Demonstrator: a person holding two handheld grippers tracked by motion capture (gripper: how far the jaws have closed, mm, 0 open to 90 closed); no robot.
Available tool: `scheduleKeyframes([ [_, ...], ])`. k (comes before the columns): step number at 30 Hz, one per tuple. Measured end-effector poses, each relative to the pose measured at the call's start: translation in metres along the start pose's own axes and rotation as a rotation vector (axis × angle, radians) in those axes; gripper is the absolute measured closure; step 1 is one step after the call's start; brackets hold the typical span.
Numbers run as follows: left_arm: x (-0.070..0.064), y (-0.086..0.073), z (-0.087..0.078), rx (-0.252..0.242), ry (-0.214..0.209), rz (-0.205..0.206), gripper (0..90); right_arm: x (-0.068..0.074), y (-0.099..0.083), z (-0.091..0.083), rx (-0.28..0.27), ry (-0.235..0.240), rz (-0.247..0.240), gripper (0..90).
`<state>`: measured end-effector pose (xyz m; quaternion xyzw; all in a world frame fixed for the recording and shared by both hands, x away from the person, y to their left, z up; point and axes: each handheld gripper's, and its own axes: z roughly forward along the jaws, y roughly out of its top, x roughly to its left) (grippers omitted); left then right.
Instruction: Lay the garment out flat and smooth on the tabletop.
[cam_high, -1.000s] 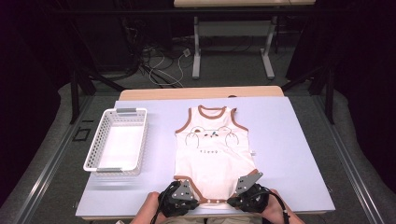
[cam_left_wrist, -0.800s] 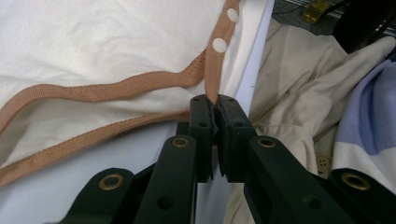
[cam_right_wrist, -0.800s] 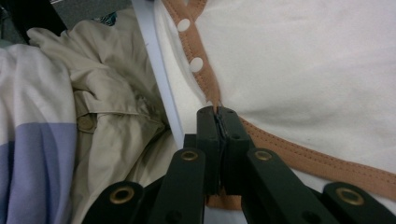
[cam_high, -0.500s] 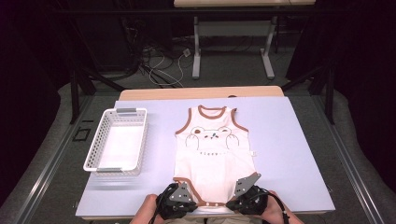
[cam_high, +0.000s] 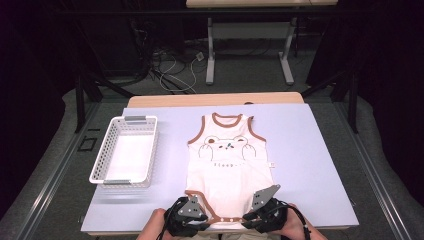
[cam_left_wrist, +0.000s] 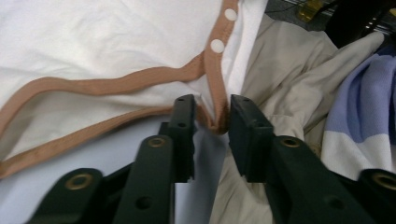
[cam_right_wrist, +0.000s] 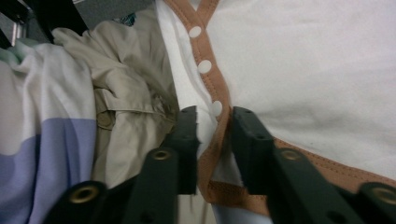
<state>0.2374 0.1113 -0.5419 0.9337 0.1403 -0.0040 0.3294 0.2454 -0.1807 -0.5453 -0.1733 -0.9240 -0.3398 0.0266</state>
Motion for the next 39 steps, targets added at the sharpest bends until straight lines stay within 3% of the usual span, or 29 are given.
scheduleKeyframes([
  [2,0.002,-0.001,-0.004,-0.009,0.025,-0.010,55.7,-0.003,0.001,-0.005,-0.020,0.005,0.020,55.7],
  [6,0.011,-0.006,-0.017,-0.071,0.085,-0.061,48.3,-0.011,0.000,-0.017,-0.062,-0.028,0.050,47.6],
  [9,0.020,-0.011,-0.026,-0.096,0.143,-0.101,45.9,-0.022,-0.004,-0.029,-0.109,-0.093,0.089,47.9],
  [14,0.038,-0.016,-0.032,-0.103,0.229,-0.222,47.0,-0.046,-0.013,-0.045,-0.174,-0.242,0.199,51.7],
  [15,0.041,-0.017,-0.032,-0.104,0.216,-0.244,47.0,-0.050,-0.015,-0.047,-0.164,-0.288,0.214,52.1],
  [17,0.049,-0.016,-0.034,-0.088,0.255,-0.300,46.9,-0.056,-0.018,-0.050,-0.163,-0.336,0.244,53.2],
  [19,0.056,-0.015,-0.037,-0.102,0.268,-0.326,47.6,-0.064,-0.021,-0.051,-0.149,-0.389,0.276,54.8],
  [23,0.074,-0.010,-0.038,-0.120,0.288,-0.418,49.7,-0.075,-0.025,-0.051,-0.116,-0.433,0.321,56.6],
  [25,0.080,-0.009,-0.033,-0.116,0.274,-0.451,50.8,-0.080,-0.027,-0.050,-0.123,-0.445,0.349,58.6],
  [30,0.086,-0.006,-0.018,-0.059,0.266,-0.448,54.8,-0.087,-0.029,-0.048,-0.099,-0.454,0.383,60.5],
  [33,0.085,-0.006,-0.013,-0.026,0.285,-0.411,59.8,-0.090,-0.032,-0.045,-0.090,-0.449,0.390,62.5],
  [35,0.082,-0.007,-0.009,-0.008,0.277,-0.395,66.6,-0.089,-0.032,-0.043,-0.078,-0.449,0.402,64.1],
  [36,0.082,-0.006,-0.010,0.008,0.281,-0.372,67.8,-0.088,-0.032,-0.040,-0.086,-0.447,0.398,64.9],
  [39,0.082,-0.007,-0.010,0.007,0.265,-0.366,77.2,-0.087,-0.031,-0.040,-0.062,-0.452,0.370,70.4],
])
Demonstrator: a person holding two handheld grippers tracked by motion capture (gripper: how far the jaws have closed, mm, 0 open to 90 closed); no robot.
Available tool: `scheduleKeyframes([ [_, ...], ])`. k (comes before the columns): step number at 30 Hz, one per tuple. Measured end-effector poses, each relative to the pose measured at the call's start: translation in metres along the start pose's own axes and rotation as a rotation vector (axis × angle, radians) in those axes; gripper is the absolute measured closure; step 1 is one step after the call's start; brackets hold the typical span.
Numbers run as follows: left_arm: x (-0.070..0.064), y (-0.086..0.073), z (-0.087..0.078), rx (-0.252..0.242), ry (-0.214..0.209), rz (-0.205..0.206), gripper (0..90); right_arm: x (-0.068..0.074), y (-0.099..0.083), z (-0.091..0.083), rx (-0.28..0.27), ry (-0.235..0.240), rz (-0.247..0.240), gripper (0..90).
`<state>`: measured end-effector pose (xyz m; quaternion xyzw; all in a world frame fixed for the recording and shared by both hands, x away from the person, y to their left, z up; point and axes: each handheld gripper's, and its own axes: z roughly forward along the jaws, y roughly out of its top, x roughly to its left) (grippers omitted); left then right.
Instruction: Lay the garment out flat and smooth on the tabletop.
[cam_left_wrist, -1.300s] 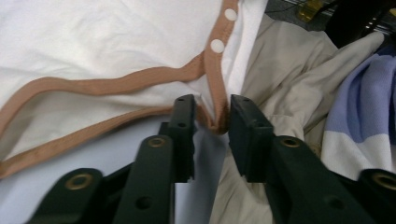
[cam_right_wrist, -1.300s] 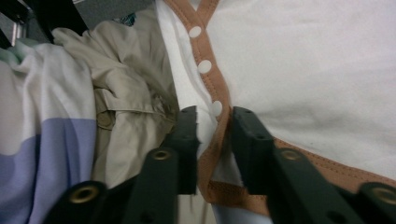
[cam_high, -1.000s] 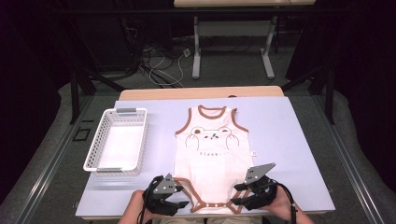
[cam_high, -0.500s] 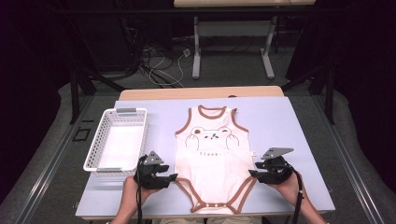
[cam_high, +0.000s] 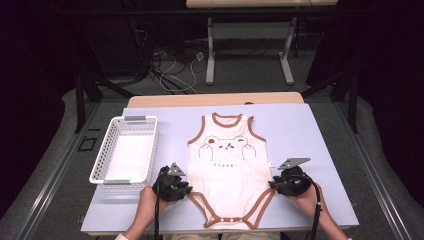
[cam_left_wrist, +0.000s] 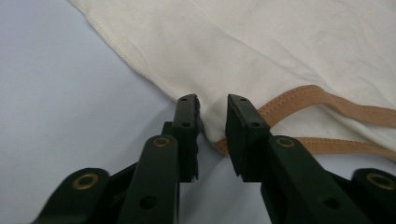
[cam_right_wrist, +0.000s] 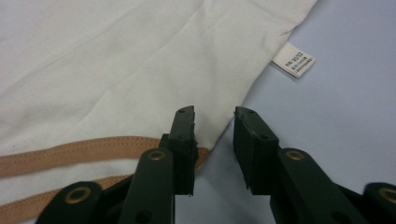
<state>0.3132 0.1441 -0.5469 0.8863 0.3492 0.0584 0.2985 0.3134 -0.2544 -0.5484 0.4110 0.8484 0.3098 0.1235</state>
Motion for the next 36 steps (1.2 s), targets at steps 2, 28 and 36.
scheduleKeyframes([
  [2,-0.001,0.000,0.000,-0.001,-0.005,0.006,82.4,0.000,0.000,0.000,-0.001,-0.002,0.002,72.6],
  [28,0.008,-0.008,-0.007,-0.009,-0.049,-0.003,89.0,0.004,-0.005,-0.007,-0.003,0.055,0.021,89.4],
  [36,0.006,-0.012,-0.008,-0.006,-0.048,-0.011,89.3,0.006,-0.005,-0.007,0.009,0.040,0.010,89.4],
])
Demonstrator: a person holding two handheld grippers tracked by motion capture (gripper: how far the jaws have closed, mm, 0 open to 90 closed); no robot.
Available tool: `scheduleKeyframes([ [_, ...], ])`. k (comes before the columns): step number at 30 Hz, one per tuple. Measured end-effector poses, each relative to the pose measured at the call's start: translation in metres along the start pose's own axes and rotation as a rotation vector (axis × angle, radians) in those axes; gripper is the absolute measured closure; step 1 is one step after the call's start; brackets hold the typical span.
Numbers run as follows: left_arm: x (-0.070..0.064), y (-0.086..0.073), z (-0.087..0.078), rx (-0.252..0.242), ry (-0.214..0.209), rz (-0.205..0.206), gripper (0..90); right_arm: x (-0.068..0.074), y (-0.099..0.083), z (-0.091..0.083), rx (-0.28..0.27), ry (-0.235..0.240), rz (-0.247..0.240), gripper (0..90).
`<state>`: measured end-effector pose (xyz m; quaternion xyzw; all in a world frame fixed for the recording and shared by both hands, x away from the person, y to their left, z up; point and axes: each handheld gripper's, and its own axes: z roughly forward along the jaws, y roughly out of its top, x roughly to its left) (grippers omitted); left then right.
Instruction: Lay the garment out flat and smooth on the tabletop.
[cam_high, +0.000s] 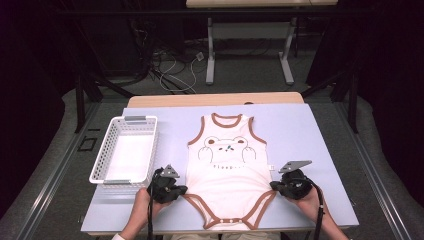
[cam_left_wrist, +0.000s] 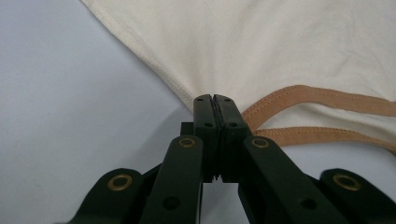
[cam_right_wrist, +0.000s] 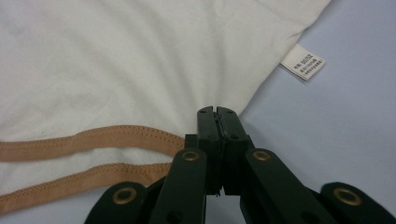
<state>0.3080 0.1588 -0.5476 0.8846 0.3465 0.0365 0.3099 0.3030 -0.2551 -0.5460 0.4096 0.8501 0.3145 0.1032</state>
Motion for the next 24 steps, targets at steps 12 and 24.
scheduleKeyframes([
  [12,-0.003,-0.003,-0.004,-0.012,0.022,0.016,83.4,0.000,-0.001,-0.003,0.001,0.011,-0.017,77.6],
  [24,-0.003,0.001,-0.013,-0.091,0.102,0.010,35.5,-0.007,0.005,-0.013,-0.071,0.056,-0.034,27.5],
])
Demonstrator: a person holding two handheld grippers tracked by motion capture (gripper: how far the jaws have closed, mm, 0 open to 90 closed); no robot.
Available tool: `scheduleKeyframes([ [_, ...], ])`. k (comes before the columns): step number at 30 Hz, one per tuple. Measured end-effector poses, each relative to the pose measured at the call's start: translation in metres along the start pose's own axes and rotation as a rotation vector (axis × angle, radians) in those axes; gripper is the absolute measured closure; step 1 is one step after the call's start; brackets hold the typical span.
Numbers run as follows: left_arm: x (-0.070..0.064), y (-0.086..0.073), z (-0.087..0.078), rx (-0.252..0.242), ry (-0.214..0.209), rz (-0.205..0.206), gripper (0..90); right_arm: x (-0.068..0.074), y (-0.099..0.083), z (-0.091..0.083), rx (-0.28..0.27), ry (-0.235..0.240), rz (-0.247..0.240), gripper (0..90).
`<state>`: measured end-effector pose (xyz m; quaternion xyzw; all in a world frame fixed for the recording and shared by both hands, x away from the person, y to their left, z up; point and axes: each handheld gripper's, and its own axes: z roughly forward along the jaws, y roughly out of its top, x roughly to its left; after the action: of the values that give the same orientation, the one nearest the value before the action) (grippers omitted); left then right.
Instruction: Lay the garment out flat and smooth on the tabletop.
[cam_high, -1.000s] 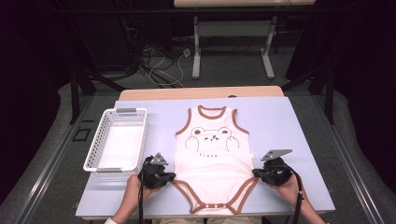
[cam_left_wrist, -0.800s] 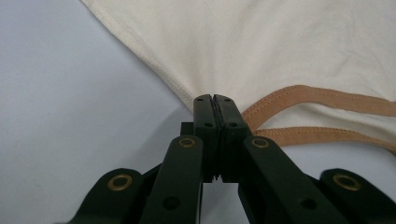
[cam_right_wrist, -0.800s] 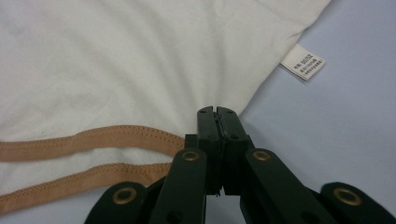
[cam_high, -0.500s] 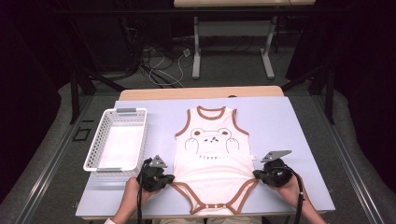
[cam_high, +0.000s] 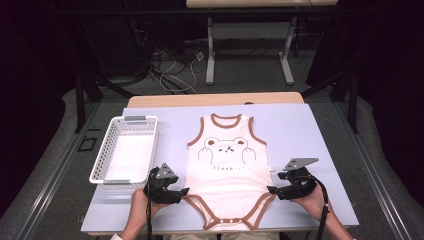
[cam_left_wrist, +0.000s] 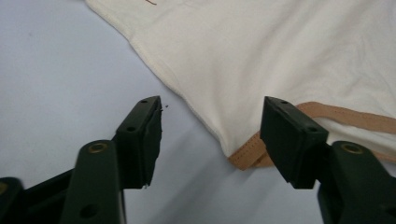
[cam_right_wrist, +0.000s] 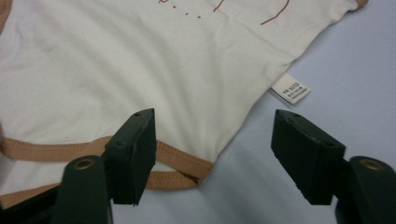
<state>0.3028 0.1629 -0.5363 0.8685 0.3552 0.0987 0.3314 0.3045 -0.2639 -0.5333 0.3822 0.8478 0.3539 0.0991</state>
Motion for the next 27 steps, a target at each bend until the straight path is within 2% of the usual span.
scheduleKeyframes([
  [4,-0.0014,0.0017,-0.0011,-0.020,0.010,0.004,27.4,-0.0001,-0.0001,0.0000,-0.017,0.009,-0.013,14.1],
  [5,-0.0017,0.0021,-0.0015,-0.024,0.007,0.005,25.1,0.0013,0.0001,-0.0004,-0.016,0.010,-0.004,14.0],
  [6,-0.0014,0.0027,-0.0020,-0.026,0.007,0.010,22.5,0.0011,0.0001,0.0009,-0.048,0.018,-0.014,12.6],
  [8,-0.0017,0.0033,-0.0019,-0.035,0.013,0.006,16.5,0.0013,0.0018,0.0001,-0.033,0.014,-0.019,7.8],
  [13,0.0000,0.0037,-0.0025,-0.038,0.019,0.005,10.7,0.0011,0.0031,0.0006,-0.054,0.026,-0.014,0.7],
  [15,0.0004,0.0038,-0.0023,-0.044,0.029,0.003,9.4,0.0012,0.0031,0.0000,-0.067,0.016,-0.009,0.0],
  [18,0.0021,0.0045,-0.0016,-0.048,0.035,0.005,7.5,-0.0007,0.0038,-0.0019,-0.095,0.027,-0.008,0.0],
  [22,0.0029,0.0051,0.0005,-0.048,0.045,0.004,7.0,-0.0012,0.0049,-0.0035,-0.126,0.010,-0.030,0.0],
  [27,0.0042,0.0055,0.0011,-0.045,0.044,0.006,6.8,-0.0012,0.0051,-0.0040,-0.134,0.015,-0.021,0.0],
])
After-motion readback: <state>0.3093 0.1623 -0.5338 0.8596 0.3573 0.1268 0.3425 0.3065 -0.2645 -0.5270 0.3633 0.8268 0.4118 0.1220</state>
